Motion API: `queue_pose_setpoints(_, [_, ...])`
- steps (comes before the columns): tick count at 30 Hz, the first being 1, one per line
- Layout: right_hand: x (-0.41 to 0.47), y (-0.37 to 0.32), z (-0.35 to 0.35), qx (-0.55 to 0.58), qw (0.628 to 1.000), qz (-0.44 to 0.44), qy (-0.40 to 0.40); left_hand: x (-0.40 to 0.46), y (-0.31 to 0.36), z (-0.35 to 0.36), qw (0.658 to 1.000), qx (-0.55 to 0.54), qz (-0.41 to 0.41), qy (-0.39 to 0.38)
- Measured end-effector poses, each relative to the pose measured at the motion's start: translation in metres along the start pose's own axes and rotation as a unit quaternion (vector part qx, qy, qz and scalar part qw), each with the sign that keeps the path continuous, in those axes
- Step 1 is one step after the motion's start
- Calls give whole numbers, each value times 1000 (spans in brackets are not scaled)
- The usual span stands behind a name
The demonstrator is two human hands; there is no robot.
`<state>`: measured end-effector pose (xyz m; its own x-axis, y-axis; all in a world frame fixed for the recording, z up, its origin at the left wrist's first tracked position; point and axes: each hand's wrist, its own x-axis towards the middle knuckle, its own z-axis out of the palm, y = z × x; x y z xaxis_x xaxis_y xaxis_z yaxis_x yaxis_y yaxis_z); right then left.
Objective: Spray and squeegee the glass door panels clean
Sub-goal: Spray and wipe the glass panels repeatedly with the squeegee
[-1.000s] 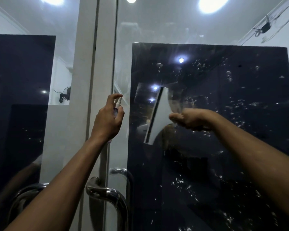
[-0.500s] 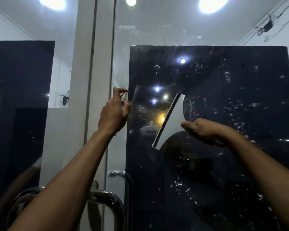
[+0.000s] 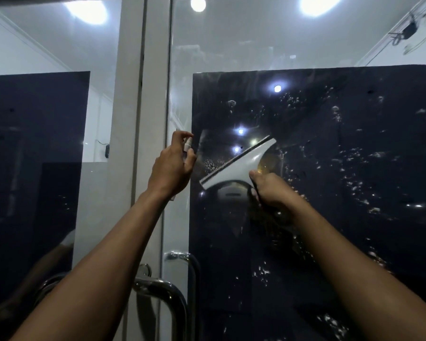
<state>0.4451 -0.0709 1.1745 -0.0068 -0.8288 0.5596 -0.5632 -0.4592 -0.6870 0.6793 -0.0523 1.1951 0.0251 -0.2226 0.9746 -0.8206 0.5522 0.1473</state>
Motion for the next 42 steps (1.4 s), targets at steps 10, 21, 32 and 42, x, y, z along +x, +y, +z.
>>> queue_pose_setpoints(10, [-7,-5,30,75,996,38,4,16,-10,-9,996,-60,32,48])
queue_pose_setpoints(21, [53,-36,23,82,989,64,107,9,-30,-18,998,-43,30,33])
queue_pose_setpoints(32, [26,-16,52,87,985,85,121,14,-39,-14,997,-70,13,22])
queue_pose_setpoints(42, [12,-3,67,61,987,84,124,22,-38,-12,996,-83,27,22])
